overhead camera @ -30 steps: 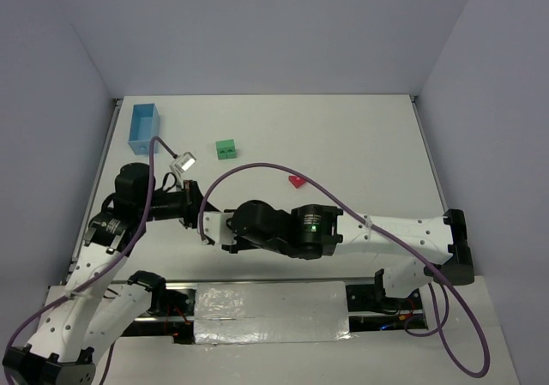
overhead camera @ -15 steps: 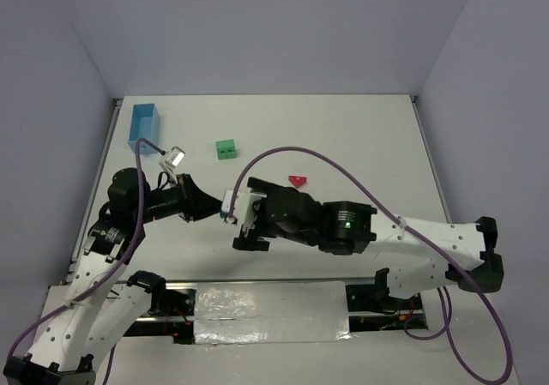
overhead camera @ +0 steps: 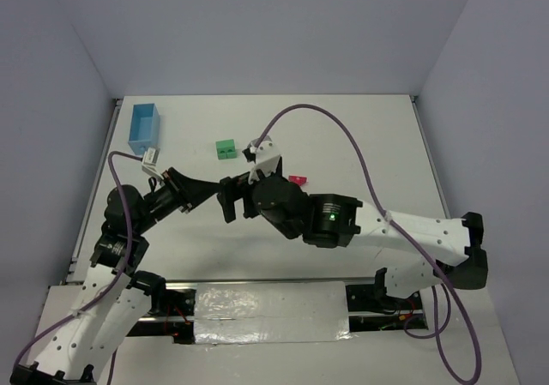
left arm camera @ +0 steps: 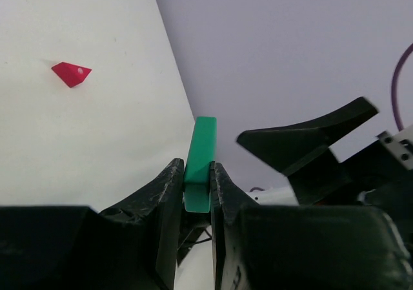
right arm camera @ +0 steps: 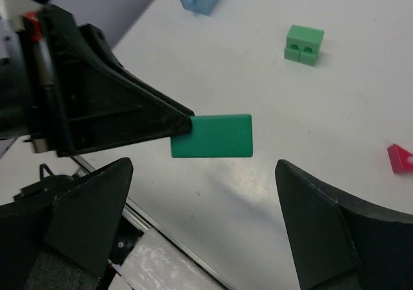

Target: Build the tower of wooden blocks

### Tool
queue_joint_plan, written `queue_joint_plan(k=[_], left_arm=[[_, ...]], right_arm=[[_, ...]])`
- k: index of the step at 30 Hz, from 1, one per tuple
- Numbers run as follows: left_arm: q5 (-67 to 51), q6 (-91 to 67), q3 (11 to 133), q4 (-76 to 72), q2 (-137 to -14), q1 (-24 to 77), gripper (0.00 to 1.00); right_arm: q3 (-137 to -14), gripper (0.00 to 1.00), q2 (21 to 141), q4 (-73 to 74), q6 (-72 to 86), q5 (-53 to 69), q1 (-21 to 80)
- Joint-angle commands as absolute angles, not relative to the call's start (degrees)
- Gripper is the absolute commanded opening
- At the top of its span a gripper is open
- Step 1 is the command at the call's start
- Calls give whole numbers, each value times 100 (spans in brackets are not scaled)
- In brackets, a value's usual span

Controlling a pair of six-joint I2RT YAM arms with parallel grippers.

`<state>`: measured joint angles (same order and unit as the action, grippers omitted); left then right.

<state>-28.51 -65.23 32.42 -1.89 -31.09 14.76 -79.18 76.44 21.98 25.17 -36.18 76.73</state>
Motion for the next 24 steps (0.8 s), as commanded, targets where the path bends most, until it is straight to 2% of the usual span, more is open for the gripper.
queue_joint_plan(k=[1, 6, 19, 24], left_arm=[[-2584, -7268, 3199, -984, -2918, 1485, 0], [-2645, -7295, 3384, -748, -3023, 1485, 0], [-2601, -7163, 3770, -229, -2944, 1485, 0], [-2663, -7110, 3797, -150, -3023, 1485, 0]], right_arm=[[-8235, 97, 7769, 2312, 2815, -4106, 7708], [-8455, 91, 8129, 2197, 2313, -3622, 7691], [-8657, 67, 8508, 2092, 1671, -3867, 7708], [-8657, 72, 8499, 2030, 1573, -3972, 7717]])
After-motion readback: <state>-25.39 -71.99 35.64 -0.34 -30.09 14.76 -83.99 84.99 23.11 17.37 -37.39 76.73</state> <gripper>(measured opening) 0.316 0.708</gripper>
